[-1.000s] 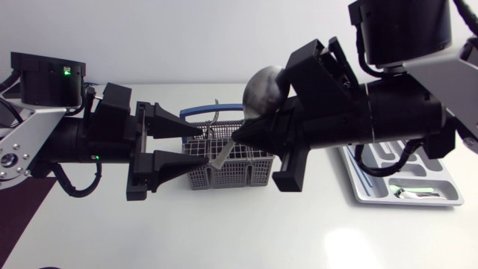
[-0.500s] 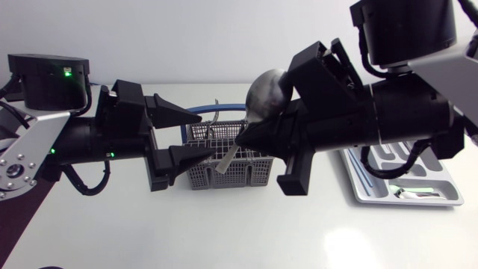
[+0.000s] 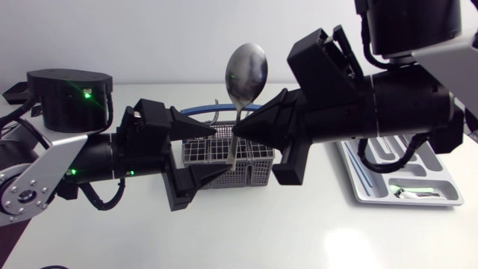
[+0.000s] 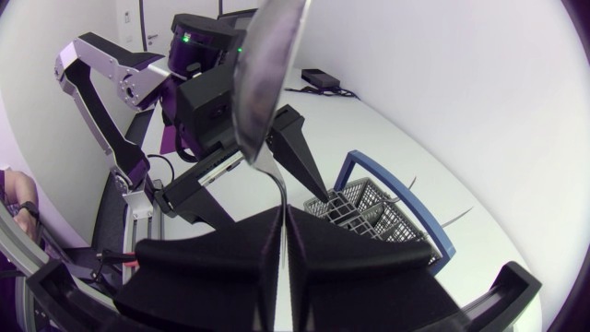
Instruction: Sort the cutlery from the basket into the organizer compartments.
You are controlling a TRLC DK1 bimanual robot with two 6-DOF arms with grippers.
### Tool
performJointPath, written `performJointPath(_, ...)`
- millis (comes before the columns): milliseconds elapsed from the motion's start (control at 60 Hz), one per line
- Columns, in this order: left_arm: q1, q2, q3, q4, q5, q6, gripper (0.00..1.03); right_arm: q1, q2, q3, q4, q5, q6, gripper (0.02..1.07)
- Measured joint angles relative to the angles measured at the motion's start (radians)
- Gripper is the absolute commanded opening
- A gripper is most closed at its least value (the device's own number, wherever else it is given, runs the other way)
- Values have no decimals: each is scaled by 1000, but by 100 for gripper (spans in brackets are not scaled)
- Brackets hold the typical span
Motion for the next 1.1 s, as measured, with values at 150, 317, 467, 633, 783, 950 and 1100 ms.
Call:
performJointPath(150, 51, 0, 0, 2, -7, 0, 93, -74, -8, 0, -12, 0, 0, 8)
performJointPath(317, 129, 0, 0, 2, -16, -3, 94, -224, -46, 0, -54, 6, -1, 8)
performJointPath(467, 142, 0, 0, -6, -67, -3, 95, -347, -44, 0, -75, 117, -12, 8)
performJointPath(633, 142, 0, 0, -9, -127, -3, 95, -503, 15, 0, -81, 192, -25, 8)
performJointPath(783, 142, 0, 0, -10, -154, -3, 97, -646, 130, 24, -114, 269, -54, 8)
performJointPath(950, 142, -1, 0, -20, -172, -3, 97, -755, 246, 103, -139, 297, -78, 8)
performJointPath(1100, 143, -10, 0, -26, -176, -3, 97, -828, 327, 191, -173, 306, -99, 8)
